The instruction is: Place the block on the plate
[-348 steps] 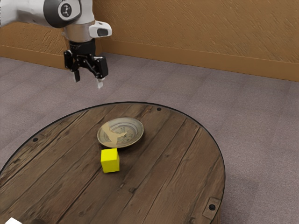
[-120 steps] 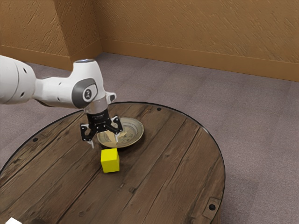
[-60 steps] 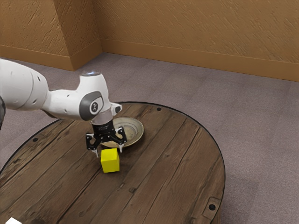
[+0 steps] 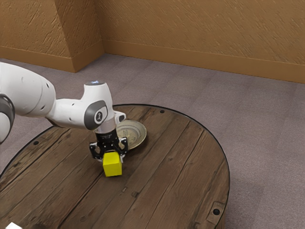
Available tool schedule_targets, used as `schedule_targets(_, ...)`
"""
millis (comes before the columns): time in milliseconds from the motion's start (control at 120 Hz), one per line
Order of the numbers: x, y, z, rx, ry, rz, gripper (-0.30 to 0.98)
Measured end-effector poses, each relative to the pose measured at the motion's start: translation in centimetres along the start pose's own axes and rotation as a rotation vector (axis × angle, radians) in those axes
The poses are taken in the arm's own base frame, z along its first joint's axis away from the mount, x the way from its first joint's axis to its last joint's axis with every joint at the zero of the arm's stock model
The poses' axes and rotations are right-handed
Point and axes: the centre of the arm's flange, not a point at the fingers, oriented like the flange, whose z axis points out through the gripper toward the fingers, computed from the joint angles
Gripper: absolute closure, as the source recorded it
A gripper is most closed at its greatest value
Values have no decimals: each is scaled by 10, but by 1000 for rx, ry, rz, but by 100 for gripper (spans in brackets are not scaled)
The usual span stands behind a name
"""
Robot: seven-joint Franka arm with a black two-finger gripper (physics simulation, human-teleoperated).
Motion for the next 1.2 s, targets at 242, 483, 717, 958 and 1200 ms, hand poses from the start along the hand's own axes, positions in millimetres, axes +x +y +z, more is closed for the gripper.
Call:
schedule_targets(242,7,-4,-23,-20,28,-4,31)
schedule_targets(483,6,0,-77,-68,63,6,31)
schedule_targets(717,28,27,-129,-100,115,28,31)
schedule_targets(958,72,42,-133,-65,141,14,30)
schedule_targets(1200,101,46,-87,8,107,-1,31)
